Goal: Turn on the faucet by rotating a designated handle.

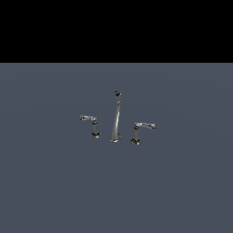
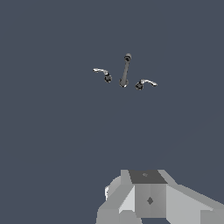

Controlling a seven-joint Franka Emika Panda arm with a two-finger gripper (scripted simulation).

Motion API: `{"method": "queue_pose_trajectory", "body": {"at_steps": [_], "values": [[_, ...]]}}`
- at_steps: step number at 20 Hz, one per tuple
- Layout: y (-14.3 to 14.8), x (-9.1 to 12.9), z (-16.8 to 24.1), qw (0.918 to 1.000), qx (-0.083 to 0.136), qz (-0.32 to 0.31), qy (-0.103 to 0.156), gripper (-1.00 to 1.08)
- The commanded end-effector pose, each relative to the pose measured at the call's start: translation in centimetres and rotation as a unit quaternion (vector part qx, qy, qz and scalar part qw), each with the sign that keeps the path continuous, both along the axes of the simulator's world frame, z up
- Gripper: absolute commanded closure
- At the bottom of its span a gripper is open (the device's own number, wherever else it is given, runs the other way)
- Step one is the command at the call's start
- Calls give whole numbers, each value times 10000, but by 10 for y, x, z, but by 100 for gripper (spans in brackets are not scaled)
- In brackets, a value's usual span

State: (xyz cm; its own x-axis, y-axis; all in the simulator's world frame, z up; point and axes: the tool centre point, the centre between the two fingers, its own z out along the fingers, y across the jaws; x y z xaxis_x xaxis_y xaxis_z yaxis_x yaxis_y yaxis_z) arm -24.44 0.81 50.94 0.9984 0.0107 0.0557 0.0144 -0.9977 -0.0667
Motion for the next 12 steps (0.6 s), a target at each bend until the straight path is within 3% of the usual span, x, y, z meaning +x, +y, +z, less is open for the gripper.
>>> {"method": "queue_pose_trajectory", "body": {"at_steps": [1,12], "values": [[1,3,-1,10000,33,-49,13,108],[13,43,-19,9968,384,-679,196,108]]}}
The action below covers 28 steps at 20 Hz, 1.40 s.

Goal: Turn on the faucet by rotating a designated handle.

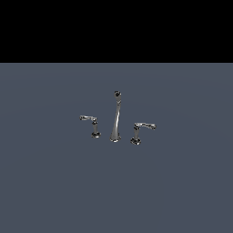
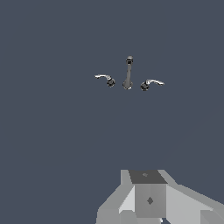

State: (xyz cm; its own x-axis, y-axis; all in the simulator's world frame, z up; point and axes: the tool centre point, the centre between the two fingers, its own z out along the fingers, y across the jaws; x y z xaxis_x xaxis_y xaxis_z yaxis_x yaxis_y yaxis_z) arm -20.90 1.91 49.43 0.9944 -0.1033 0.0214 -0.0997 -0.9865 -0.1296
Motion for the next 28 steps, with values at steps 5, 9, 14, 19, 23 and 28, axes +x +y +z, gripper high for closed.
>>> {"method": "queue_pose_trajectory", "body": {"at_steps": [5,9,14,19,23,28], "values": [[13,38,-21,9971,291,-662,221,108],[23,64,-40,9912,454,-1176,403,108],[35,96,-66,9790,594,-1844,639,108],[48,125,-96,9612,663,-2532,868,108],[57,147,-123,9431,668,-3089,1033,108],[68,172,-159,9157,619,-3784,1202,108]]}}
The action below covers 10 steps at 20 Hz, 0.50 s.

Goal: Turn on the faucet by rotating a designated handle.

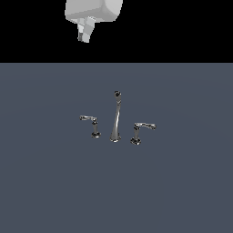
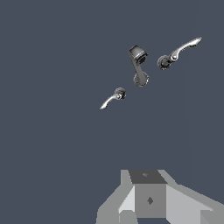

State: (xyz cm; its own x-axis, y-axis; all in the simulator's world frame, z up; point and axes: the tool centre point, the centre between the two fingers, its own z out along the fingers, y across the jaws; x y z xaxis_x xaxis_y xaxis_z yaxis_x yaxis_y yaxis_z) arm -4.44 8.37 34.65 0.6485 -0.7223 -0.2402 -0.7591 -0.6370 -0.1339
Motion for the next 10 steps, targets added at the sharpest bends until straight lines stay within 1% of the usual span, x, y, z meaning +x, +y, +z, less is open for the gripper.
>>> {"method": "queue_pose_trajectory", "body": {"at_steps": [1,5,10], "values": [[6,12,-19,9992,-34,-373,122,108],[13,29,-49,9949,-129,-957,297,108],[21,48,-89,9841,-298,-1683,474,108]]}}
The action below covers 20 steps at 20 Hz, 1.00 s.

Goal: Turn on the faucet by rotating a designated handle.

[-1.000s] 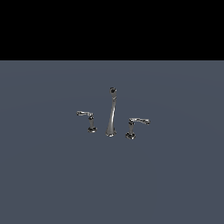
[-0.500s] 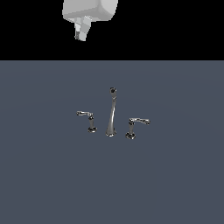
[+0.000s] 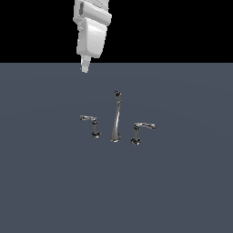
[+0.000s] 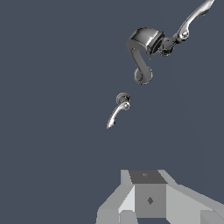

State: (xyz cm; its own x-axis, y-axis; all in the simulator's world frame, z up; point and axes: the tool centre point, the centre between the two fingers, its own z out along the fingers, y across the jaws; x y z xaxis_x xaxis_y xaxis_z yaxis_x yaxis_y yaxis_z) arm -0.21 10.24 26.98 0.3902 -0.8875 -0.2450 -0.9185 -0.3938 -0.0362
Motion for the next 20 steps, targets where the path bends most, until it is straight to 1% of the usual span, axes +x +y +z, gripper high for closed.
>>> {"method": "queue_pose_trajectory", "body": {"at_steps": [1,5,9,15,20], "values": [[4,9,-20,9992,-97,-373,83,108],[9,21,-52,9949,-282,-950,186,108],[12,32,-85,9869,-491,-1516,247,108],[14,45,-130,9692,-822,-2310,249,108],[14,53,-158,9545,-1037,-2790,191,108]]}}
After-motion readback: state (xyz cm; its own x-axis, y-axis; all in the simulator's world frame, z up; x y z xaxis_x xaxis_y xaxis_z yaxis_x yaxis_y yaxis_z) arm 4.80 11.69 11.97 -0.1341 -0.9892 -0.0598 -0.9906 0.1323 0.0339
